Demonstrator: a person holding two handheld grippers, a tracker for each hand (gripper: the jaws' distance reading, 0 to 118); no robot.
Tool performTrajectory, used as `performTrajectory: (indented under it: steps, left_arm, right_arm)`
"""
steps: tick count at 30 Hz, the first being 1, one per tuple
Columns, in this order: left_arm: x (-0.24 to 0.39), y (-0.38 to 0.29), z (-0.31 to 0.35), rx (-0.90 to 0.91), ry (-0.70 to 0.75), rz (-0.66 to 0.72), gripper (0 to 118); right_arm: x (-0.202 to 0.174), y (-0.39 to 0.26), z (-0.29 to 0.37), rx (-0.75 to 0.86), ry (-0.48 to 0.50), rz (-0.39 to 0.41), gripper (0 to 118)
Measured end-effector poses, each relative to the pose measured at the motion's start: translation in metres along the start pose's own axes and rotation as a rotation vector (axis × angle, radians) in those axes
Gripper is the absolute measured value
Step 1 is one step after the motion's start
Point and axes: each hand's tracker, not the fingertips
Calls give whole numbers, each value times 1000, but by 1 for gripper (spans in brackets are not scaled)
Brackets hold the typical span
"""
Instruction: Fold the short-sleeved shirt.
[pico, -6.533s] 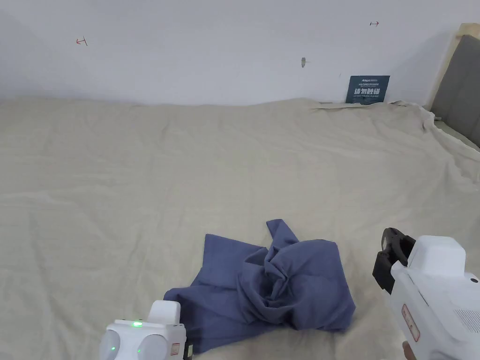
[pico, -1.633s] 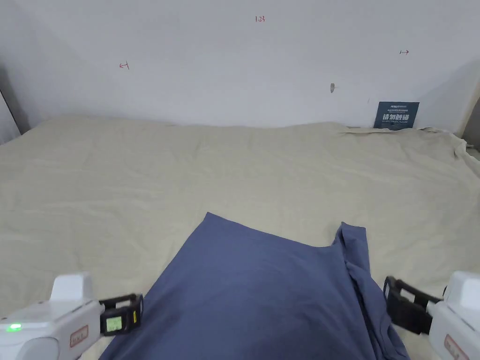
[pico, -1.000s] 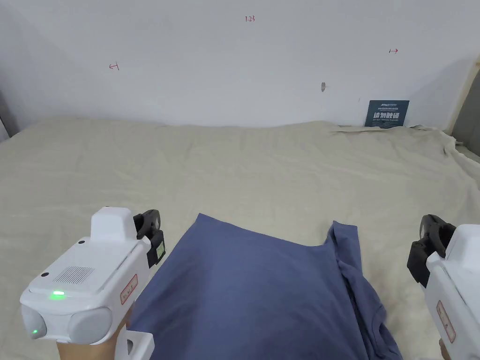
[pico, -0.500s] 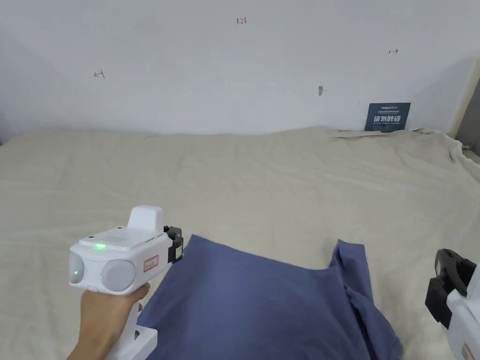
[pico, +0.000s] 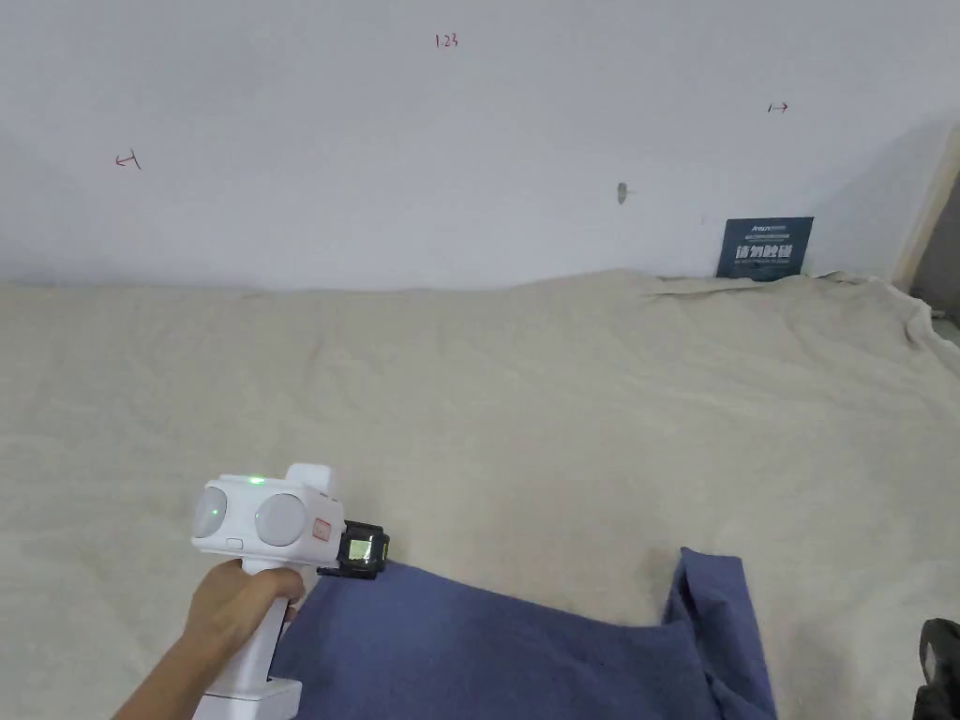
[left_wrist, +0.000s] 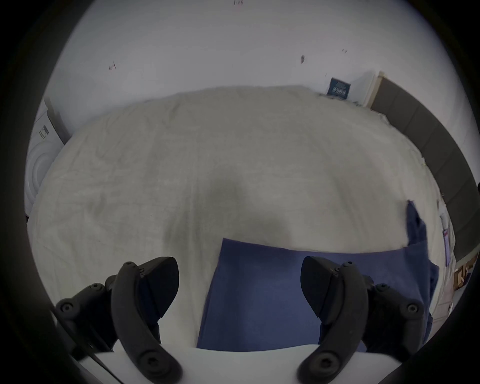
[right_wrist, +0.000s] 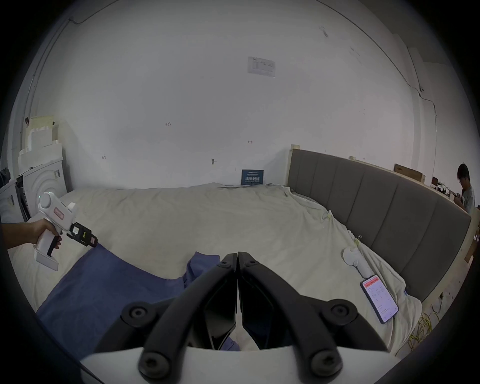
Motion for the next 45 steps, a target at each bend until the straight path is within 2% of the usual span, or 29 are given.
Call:
performTrajectory:
  steps: [2, 4, 9, 10, 11, 13, 16, 20, 21, 22, 24, 25, 26, 28, 31, 38, 40, 41, 42, 43, 45]
  left_arm:
    - [-1, 3, -19, -55, 14, 3, 94]
    - [2, 1, -33, -84, 17, -23, 84]
    - [6, -3, -41, -93, 24, -33, 76]
    - [5, -2, -37, -91, 8, -9, 64]
    - [6, -2, -34, -84, -9, -7, 46]
    - [11, -6, -27, -61, -36, -25, 3]
    - [23, -13, -19, -51, -5, -67, 0]
    - [22, -15, 13, 42, -53, -7, 0]
    - [22, -15, 24, 49, -71, -12, 0]
    - [23, -17, 36, 64, -85, -21, 0]
    - [26, -20, 58, 91, -82, -42, 0]
    - [26, -22, 67, 100, -81, -47, 0]
    - [26, -23, 75, 106, -87, -47, 0]
    - [27, -27, 93, 124, -96, -44, 0]
    - [28, -34, 112, 139, -102, -48, 0]
    - [25, -43, 132, 150, -96, -47, 0]
    - [23, -44, 132, 147, -96, -37, 0]
    - [22, -45, 133, 146, -95, -34, 0]
    - [21, -46, 133, 143, -93, -31, 0]
    - [21, -47, 134, 143, -91, -28, 0]
    - [18, -48, 133, 139, -95, -19, 0]
  right_arm:
    - [2, -3, -6, -12, -13, -3, 0]
    - [5, -7, -10, -24, -23, 0, 0]
    - [10, -12, -12, -53, -32, 6, 0]
    - [10, -13, -12, -54, -31, 6, 0]
    - [11, -13, -10, -56, -31, 4, 0]
    - [14, -14, -9, -66, -26, -7, 0]
    - [19, -16, -8, -86, -9, -41, 0]
    - [27, -22, -16, -184, 41, -53, 1]
    - [28, -25, -19, -209, 55, -63, 6]
    - [30, -28, -24, -217, 66, -79, 26]
    - [32, -33, -34, -294, 113, -85, 78]
    - [32, -36, -40, -339, 134, -76, 98]
    - [30, -40, -47, -363, 154, -71, 101]
    - [28, -51, -57, -362, 189, -74, 101]
    - [25, -64, -79, -449, 220, -84, 101]
    - [10, -86, -113, -528, 249, -58, 101]
    - [9, -92, -122, -556, 269, -84, 98]
    - [10, -94, -125, -568, 273, -104, 90]
    - [4, -94, -122, -579, 275, -109, 77]
    - [2, -95, -123, -583, 277, -99, 51]
    - [-3, -98, -123, -590, 272, -62, 8]
